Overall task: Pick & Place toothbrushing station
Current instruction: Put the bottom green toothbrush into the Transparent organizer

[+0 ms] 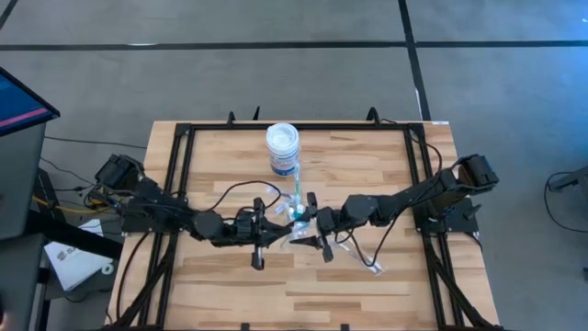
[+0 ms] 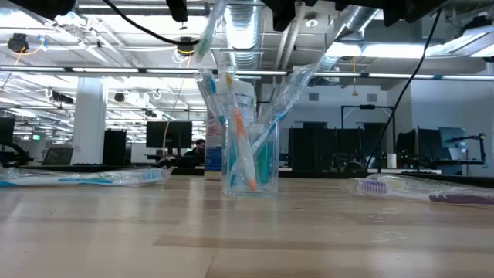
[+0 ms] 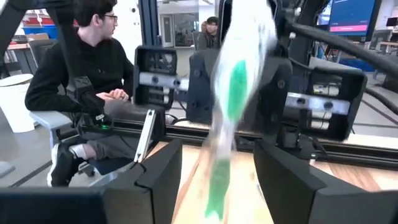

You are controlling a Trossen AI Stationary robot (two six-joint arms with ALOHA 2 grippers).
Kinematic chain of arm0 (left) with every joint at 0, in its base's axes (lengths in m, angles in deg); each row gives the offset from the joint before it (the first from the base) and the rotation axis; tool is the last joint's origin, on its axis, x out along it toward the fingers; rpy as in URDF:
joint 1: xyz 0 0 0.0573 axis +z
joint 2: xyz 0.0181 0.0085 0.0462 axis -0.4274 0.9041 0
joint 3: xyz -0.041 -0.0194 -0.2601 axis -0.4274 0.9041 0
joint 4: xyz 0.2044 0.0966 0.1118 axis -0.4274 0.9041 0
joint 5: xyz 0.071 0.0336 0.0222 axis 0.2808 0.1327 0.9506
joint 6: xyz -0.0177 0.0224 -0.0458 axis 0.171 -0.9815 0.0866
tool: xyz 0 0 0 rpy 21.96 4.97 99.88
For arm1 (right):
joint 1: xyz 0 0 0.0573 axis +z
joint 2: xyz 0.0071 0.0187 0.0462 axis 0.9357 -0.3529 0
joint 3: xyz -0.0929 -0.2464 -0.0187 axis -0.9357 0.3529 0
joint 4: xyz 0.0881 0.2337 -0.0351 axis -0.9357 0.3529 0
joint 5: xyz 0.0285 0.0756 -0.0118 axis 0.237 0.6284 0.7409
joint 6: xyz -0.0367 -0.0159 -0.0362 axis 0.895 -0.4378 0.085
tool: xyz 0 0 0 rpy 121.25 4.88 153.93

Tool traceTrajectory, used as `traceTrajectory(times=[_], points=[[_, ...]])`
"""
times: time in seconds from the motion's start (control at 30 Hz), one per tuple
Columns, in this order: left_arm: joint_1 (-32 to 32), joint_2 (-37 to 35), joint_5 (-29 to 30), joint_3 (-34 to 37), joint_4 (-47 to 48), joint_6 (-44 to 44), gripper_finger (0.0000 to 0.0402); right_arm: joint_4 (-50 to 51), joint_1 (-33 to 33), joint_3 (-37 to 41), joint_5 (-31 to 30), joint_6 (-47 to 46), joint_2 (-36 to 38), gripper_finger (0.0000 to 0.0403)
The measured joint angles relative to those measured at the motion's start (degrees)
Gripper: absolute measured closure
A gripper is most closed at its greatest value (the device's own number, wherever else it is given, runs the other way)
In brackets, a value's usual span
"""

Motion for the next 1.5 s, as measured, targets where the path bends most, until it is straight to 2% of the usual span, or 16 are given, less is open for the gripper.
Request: traceTrajectory(times=[0.3, 0.77, 1.1, 1.33, 1.5], points=[[0.7, 1.2, 0.1, -0.9, -0.2, 0.1, 0.0401, 1.6, 0.1, -0.5, 0.1, 0.0, 0.0, 0.0241], [0.7, 1.1, 0.1, -0.9, -0.2, -0.1, 0.0401, 2.7, 0.1, -0.5, 0.1, 0.0, 0.0, 0.031], [0.7, 1.1, 0.0, -0.9, 0.0, 0.1, 0.0401, 2.7, 0.1, -0.5, 0.1, 0.1, 0.0, 0.0385], [0.7, 1.1, 1.1, -0.9, 0.2, 1.8, 0.0401, 3.1, 0.1, -0.5, 0.1, -0.2, 0.1, 0.0372], [0.6, 1.1, 2.2, -0.9, 0.4, 2.0, 0.0401, 4.2, 0.0, -0.5, 0.0, -0.1, 0.1, 0.0385]])
